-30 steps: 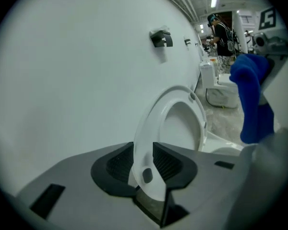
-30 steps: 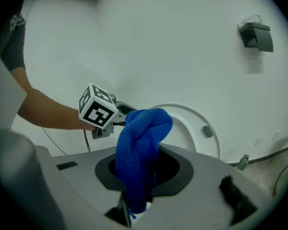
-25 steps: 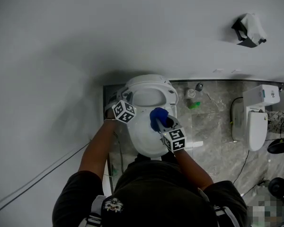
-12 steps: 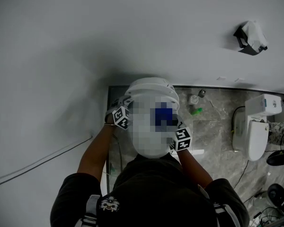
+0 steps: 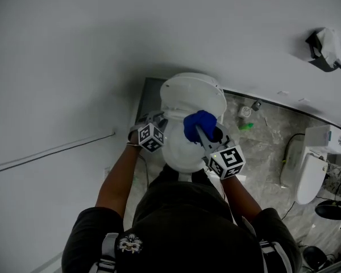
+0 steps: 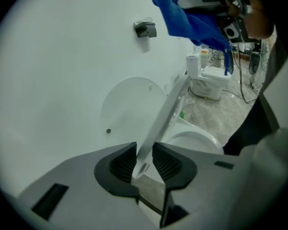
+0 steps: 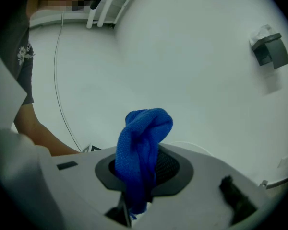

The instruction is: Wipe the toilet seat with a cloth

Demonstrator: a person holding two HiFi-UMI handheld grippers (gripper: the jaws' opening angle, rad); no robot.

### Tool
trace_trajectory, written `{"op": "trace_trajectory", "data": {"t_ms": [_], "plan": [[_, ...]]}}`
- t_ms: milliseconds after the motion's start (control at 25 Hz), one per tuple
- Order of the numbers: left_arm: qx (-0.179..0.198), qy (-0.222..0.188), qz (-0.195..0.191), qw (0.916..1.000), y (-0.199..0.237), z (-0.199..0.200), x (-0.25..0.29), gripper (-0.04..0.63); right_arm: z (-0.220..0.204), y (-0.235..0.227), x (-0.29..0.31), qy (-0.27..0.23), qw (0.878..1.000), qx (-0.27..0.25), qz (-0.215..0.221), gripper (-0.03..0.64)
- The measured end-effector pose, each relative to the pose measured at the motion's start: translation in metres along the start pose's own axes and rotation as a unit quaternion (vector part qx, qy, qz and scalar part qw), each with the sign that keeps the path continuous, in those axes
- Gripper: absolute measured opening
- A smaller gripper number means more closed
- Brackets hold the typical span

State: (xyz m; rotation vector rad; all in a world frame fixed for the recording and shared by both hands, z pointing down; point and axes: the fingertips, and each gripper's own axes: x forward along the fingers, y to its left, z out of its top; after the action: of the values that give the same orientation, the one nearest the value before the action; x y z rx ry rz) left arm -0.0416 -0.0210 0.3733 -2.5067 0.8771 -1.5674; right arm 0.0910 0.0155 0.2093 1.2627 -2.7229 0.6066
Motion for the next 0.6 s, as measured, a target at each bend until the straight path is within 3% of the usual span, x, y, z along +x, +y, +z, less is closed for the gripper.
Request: {"op": "trace_trajectory", "data": {"t_ms": [160,360,480,600], "plan": [[-0.003,0.022,-0.027,0.9994,-0.036,-0.019,-0.010,0.111,-0.004,-0.001,-0.006,0.002,1.000,0.002,0.001,0.077],[0.036,0.043,-0.092,0.9942,-0.088,-0.055,-0.022,0.126,-0.013,0.001,-0.013,0.011,1.000,-0.003,-0.026,0.077],[0.024,0.045,-0.149,0.9875,-0.125,-0.071,-0.028,0.150,-0.022,0.010,-0.015,0.026,0.999,-0.021,-0.043,0.077],[0.029,0.050,-0.208,0.9765,-0.161,-0.090,-0.028,0.189,-0.040,0.020,-0.011,0.040,0.998,-0.003,-0.055,0.077]]}}
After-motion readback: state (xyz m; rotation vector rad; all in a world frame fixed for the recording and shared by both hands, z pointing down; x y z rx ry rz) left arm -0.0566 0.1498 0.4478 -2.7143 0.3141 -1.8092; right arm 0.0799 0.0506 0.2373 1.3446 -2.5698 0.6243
